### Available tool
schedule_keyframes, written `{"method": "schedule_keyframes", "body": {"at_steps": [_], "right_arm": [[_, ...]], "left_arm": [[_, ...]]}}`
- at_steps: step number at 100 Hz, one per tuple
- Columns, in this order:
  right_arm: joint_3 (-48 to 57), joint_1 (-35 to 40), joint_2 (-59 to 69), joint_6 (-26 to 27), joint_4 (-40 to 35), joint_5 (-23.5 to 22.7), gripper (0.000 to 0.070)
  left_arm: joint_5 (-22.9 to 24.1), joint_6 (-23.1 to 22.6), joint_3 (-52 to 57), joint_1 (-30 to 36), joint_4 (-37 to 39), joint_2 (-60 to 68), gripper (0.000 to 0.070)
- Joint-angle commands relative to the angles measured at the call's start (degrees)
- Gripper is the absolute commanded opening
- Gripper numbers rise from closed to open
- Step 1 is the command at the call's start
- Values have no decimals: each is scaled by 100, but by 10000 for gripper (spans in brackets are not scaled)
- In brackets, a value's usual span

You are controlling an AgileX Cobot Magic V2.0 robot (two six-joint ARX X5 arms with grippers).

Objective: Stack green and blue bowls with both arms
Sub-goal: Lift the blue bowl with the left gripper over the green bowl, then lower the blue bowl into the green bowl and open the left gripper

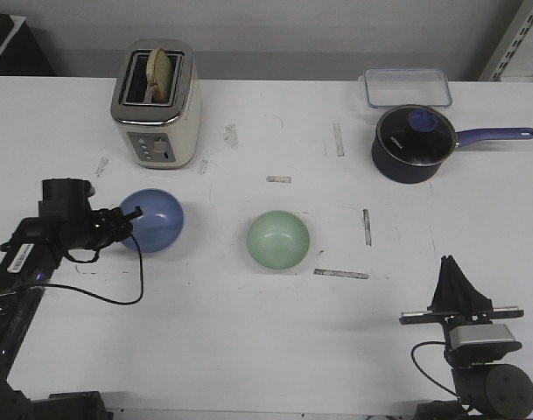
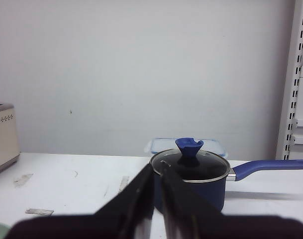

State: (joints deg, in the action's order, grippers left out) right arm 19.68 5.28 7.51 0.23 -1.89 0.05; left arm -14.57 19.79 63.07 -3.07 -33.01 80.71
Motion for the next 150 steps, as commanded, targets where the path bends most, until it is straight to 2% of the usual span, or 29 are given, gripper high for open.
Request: {"method": "schedule_keyframes", "body": {"at_steps": [1,12,23,42,59,76,97,104,129,140,150], "right_arm": [[24,11,-2,-26,61,0,14],[24,11,-2,-26,59,-2,14],[24,11,-2,-24,59,-2,14],[24,11,-2,-24,61,0,14],[24,11,-2,-26,61,-2,13],[24,11,-2,-26,59,-2,14],[24,11,-2,-26,59,-2,14],[24,11,-2,-24,59,0,14],[24,11,-2,-26,59,-2,14],[24,11,-2,-26,59,-2,14],[24,11,-2,-26,59,-2,14]], "left_arm": [[-33,498,92,369,129,52,1],[-33,975,92,1088,614,55,1],[-33,1266,92,1788,1314,55,1],[52,1281,92,2736,2588,116,1],[481,1283,92,3320,2824,286,1],[483,1316,92,3646,2835,599,1],[761,1733,92,3766,2850,916,1],[925,1725,92,3766,2841,997,2],[901,1705,92,3842,2959,1036,3],[901,1537,92,3939,3036,1036,6],[901,1510,92,4019,3034,1036,42]]}}
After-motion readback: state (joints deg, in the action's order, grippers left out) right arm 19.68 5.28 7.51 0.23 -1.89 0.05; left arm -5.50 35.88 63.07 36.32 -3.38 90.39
